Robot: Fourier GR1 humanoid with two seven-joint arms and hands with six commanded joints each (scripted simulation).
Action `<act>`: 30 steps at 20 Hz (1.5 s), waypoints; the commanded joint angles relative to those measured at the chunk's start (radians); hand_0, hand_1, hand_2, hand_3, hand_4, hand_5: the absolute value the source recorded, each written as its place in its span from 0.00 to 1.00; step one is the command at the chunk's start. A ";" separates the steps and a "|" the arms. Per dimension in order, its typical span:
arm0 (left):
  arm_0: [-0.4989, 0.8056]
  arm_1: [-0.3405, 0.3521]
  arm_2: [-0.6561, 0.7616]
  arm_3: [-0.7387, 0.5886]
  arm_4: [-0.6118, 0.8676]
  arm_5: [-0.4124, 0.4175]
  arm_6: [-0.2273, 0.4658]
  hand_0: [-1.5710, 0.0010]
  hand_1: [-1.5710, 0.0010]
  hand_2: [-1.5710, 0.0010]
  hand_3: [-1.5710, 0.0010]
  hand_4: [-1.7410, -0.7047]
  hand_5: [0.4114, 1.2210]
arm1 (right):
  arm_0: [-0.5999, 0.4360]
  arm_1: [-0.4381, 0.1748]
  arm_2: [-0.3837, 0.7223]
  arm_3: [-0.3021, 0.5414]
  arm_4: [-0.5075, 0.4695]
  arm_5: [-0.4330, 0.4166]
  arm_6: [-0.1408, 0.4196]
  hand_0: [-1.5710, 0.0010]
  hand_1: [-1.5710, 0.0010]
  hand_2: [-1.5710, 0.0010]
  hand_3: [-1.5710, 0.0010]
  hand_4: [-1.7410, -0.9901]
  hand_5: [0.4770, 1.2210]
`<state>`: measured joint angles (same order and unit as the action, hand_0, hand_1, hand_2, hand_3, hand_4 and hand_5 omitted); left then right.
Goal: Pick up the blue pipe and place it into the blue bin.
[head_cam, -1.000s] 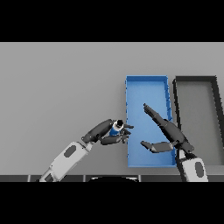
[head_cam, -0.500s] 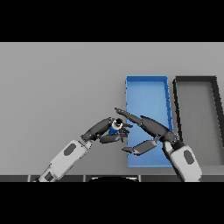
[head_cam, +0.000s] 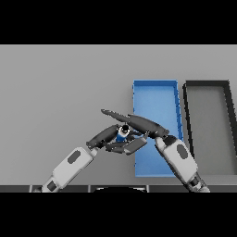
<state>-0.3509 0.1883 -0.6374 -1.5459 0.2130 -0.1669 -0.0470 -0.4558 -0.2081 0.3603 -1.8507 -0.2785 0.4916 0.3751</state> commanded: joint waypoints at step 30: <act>-0.038 0.065 -0.013 0.006 -0.111 -0.059 -0.054 0.84 0.87 0.86 0.94 0.76 0.68 | 0.013 0.192 -0.007 0.018 0.045 0.118 0.016 0.00 0.00 0.00 0.00 0.34 0.99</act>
<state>-0.3888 0.2538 -0.6500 -1.5399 0.1015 -0.2266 -0.1076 -0.4425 -0.0157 0.3533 -1.8319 -0.2322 0.6121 0.3941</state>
